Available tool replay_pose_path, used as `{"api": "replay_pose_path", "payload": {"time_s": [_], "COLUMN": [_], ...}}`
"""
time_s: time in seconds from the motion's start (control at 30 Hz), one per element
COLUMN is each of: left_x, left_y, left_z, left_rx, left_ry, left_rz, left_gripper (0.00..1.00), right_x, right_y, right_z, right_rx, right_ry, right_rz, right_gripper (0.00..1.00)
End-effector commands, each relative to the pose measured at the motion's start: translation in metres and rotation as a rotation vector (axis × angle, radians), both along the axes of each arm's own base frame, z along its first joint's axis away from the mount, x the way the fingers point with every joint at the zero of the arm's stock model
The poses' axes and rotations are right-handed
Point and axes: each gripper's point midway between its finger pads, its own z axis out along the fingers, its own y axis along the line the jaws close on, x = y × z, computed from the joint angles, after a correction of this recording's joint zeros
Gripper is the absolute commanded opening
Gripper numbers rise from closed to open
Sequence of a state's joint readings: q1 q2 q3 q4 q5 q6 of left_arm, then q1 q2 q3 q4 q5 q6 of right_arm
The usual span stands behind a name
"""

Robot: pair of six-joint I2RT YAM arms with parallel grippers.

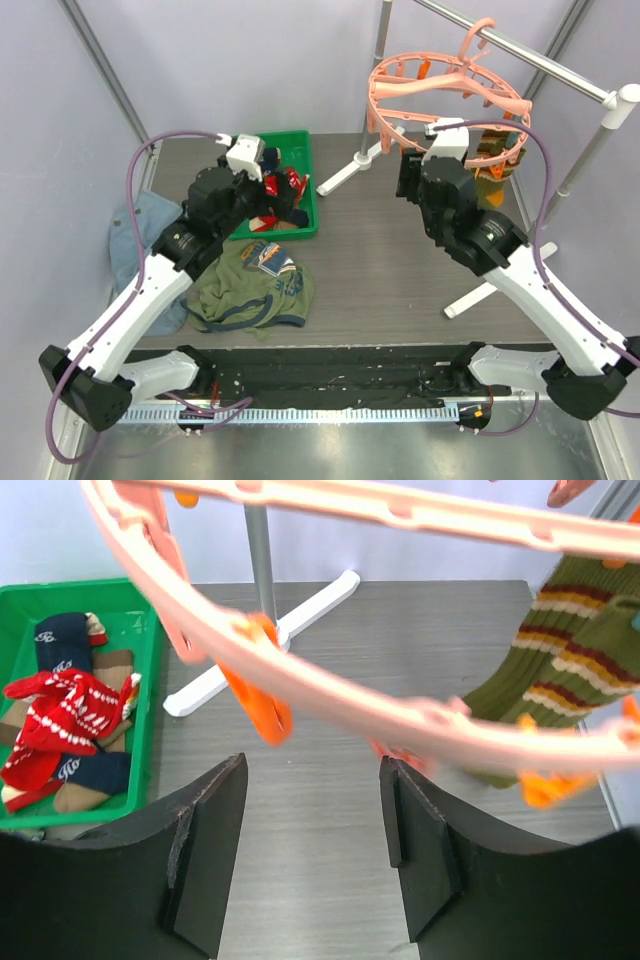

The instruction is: Remove the socks clipped to the hanger

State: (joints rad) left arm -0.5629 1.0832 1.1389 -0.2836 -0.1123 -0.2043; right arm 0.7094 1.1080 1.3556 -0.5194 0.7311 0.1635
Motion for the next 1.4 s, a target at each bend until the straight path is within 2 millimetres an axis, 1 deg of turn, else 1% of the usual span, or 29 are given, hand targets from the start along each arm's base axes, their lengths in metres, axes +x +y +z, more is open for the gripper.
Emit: {"api": "replay_pose_path", "payload": {"time_s": [0.0, 0.03, 0.07, 0.1, 0.17, 0.2, 0.27, 0.3, 0.37, 0.47, 0.5, 0.53, 0.57, 0.63, 0.67, 0.7, 0.73, 0.77, 0.8, 0.87, 0.9, 0.93, 1.07, 1.1, 1.17, 1.23, 1.27, 1.33, 1.37], "left_x": [0.008, 0.011, 0.013, 0.017, 0.019, 0.020, 0.021, 0.022, 0.022, 0.023, 0.023, 0.026, 0.027, 0.030, 0.034, 0.037, 0.038, 0.042, 0.043, 0.046, 0.044, 0.044, 0.043, 0.047, 0.047, 0.049, 0.047, 0.053, 0.053], "left_y": [-0.043, -0.047, -0.051, -0.055, -0.062, -0.065, -0.073, -0.075, -0.086, -0.102, -0.109, -0.113, -0.117, -0.124, -0.130, -0.133, -0.136, -0.142, -0.146, -0.157, -0.162, -0.165, -0.183, -0.188, -0.197, -0.207, -0.212, -0.223, -0.227], "left_z": [0.042, 0.048, 0.048, 0.044, 0.044, 0.043, 0.036, 0.036, 0.032, 0.032, 0.036, 0.032, 0.031, 0.041, 0.035, 0.045, 0.047, 0.046, 0.055, 0.058, 0.065, 0.069, 0.081, 0.081, 0.085, 0.087, 0.094, 0.086, 0.091], "left_rx": [-0.131, -0.145, -0.150, -0.155, -0.171, -0.178, -0.187, -0.192, -0.207, -0.229, -0.244, -0.249, -0.258, -0.278, -0.273, -0.284, -0.284, -0.280, -0.286, -0.293, -0.304, -0.312, -0.337, -0.336, -0.340, -0.343, -0.349, -0.340, -0.345], "left_ry": [-0.055, -0.067, -0.066, -0.052, -0.059, -0.055, -0.052, -0.055, -0.055, -0.067, -0.086, -0.081, -0.081, -0.102, -0.088, -0.108, -0.113, -0.122, -0.142, -0.165, -0.180, -0.189, -0.219, -0.222, -0.228, -0.236, -0.253, -0.242, -0.248], "left_rz": [-0.147, -0.151, -0.156, -0.156, -0.175, -0.175, -0.186, -0.191, -0.211, -0.242, -0.256, -0.256, -0.263, -0.274, -0.279, -0.286, -0.295, -0.309, -0.327, -0.363, -0.395, -0.405, -0.441, -0.442, -0.454, -0.473, -0.485, -0.486, -0.485], "left_gripper": [1.00, 1.00, 1.00, 1.00, 1.00, 1.00, 1.00, 1.00, 1.00, 1.00, 1.00, 1.00, 1.00, 1.00, 0.99, 0.99, 0.99, 0.99, 0.98, 0.98, 0.97, 0.97, 0.96, 0.96, 0.95, 0.95, 0.95, 0.95, 0.95], "right_x": [0.026, 0.035, 0.039, 0.044, 0.053, 0.055, 0.061, 0.062, 0.065, 0.069, 0.068, 0.068, 0.067, 0.060, 0.056, 0.052, 0.043, 0.038, 0.031, 0.016, 0.010, 0.003, -0.013, -0.015, -0.018, -0.018, -0.020, -0.021, -0.024], "right_y": [0.003, 0.009, 0.011, 0.011, 0.023, 0.026, 0.037, 0.040, 0.047, 0.055, 0.059, 0.062, 0.065, 0.070, 0.071, 0.074, 0.072, 0.072, 0.074, 0.065, 0.062, 0.056, 0.043, 0.041, 0.036, 0.033, 0.029, 0.027, 0.025], "right_z": [0.031, 0.026, 0.028, 0.036, 0.034, 0.042, 0.041, 0.048, 0.050, 0.057, 0.058, 0.058, 0.060, 0.065, 0.062, 0.063, 0.071, 0.069, 0.073, 0.088, 0.093, 0.104, 0.124, 0.126, 0.128, 0.123, 0.124, 0.121, 0.122], "right_rx": [0.016, 0.007, 0.008, 0.021, 0.020, 0.038, 0.052, 0.067, 0.083, 0.123, 0.137, 0.149, 0.175, 0.210, 0.214, 0.232, 0.246, 0.255, 0.269, 0.308, 0.321, 0.337, 0.372, 0.373, 0.372, 0.360, 0.362, 0.356, 0.357], "right_ry": [-0.067, -0.054, -0.056, -0.070, -0.058, -0.073, -0.069, -0.083, -0.086, -0.097, -0.096, -0.093, -0.095, -0.096, -0.080, -0.073, -0.084, -0.074, -0.079, -0.115, -0.125, -0.152, -0.204, -0.209, -0.220, -0.216, -0.222, -0.219, -0.225], "right_rz": [-0.022, -0.017, -0.015, -0.017, 0.007, 0.018, 0.050, 0.061, 0.078, 0.096, 0.117, 0.128, 0.140, 0.179, 0.195, 0.221, 0.241, 0.259, 0.289, 0.297, 0.303, 0.305, 0.300, 0.301, 0.289, 0.276, 0.266, 0.261, 0.261], "right_gripper": [0.63, 0.63, 0.63, 0.63, 0.63, 0.63, 0.63, 0.63, 0.62, 0.62, 0.61, 0.61, 0.61, 0.60, 0.60, 0.60, 0.60, 0.60, 0.60, 0.60, 0.60, 0.60, 0.60, 0.60, 0.61, 0.61, 0.61, 0.61, 0.61]}}
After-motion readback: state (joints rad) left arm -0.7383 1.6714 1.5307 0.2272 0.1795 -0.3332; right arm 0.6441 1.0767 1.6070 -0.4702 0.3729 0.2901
